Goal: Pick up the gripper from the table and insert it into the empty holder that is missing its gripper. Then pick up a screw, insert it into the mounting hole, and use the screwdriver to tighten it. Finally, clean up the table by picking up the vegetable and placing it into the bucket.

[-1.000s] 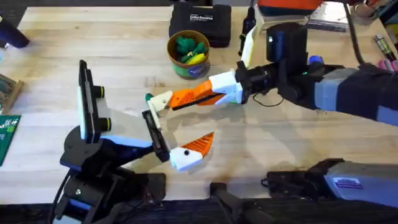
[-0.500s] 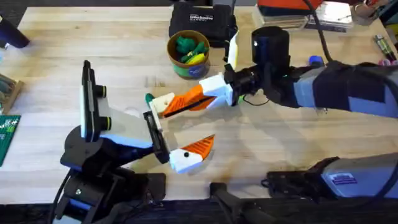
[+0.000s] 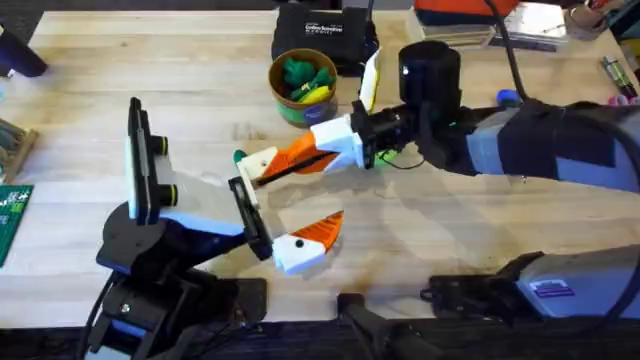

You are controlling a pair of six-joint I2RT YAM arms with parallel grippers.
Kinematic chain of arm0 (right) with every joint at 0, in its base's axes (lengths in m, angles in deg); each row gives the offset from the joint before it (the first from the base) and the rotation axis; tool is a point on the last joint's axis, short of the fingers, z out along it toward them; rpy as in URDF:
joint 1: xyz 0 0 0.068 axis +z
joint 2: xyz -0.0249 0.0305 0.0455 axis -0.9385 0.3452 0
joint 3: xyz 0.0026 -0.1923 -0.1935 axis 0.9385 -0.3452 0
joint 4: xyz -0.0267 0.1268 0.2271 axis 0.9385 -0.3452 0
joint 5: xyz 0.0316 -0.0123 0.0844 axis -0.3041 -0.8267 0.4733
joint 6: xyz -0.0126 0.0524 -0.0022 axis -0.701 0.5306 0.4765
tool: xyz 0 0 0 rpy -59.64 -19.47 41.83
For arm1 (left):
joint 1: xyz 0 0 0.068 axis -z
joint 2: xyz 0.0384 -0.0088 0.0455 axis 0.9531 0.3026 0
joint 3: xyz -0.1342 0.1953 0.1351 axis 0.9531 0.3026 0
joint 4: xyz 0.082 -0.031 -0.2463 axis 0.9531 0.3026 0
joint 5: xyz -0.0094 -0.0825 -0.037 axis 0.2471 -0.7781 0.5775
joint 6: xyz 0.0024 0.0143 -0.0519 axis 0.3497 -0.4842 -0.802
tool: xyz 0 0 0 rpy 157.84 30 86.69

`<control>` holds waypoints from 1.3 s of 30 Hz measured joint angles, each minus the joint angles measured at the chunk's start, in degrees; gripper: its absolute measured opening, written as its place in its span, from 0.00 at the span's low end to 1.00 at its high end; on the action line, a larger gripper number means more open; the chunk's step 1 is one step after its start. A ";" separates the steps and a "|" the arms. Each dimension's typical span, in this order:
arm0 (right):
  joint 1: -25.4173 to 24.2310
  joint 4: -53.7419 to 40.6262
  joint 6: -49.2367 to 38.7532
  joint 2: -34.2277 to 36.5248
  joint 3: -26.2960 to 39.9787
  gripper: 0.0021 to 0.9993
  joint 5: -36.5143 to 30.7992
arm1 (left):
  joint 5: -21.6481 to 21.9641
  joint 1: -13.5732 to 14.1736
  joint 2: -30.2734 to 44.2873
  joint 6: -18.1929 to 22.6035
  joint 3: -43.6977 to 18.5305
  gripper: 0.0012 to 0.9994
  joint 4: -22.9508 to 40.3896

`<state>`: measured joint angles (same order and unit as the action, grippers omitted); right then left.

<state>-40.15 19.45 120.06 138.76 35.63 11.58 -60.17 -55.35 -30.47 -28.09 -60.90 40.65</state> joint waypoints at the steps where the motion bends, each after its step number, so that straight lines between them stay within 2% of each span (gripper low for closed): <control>1: 0.13 0.04 0.05 0.01 0.05 0.01 -0.36 | 0.16 -0.05 0.01 -0.11 0.00 0.99 -0.01; 13: 0.57 0.09 0.50 0.00 0.26 0.02 -1.74 | 1.02 -0.15 0.11 -0.46 0.00 0.99 -0.11; 27: 0.70 -0.76 0.72 0.02 0.26 0.32 -3.38 | 0.96 -0.13 0.11 0.41 0.00 0.99 -0.20; 29: 0.85 -0.20 0.83 0.17 0.24 0.41 -3.95 | 0.12 0.00 0.09 0.70 0.00 0.99 -0.20; 32: 0.96 3.36 0.94 0.93 0.26 0.67 -4.08 | -0.74 0.35 0.09 0.96 0.00 0.99 -0.15; 34: 0.98 5.53 1.03 1.05 0.25 0.80 -4.05 | -0.97 0.35 0.11 1.13 0.00 0.99 -0.13; 37: 0.98 6.62 1.00 1.03 0.26 0.96 -3.97 | -1.06 0.35 0.11 1.16 0.00 0.99 -0.13; 39: 0.98 6.56 1.03 1.03 0.26 0.99 -3.91 | -1.22 0.35 0.09 1.16 0.00 0.99 -0.13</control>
<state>-39.17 26.01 121.08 139.79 35.89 7.67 -61.39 -55.00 -30.38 -26.93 -60.90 40.52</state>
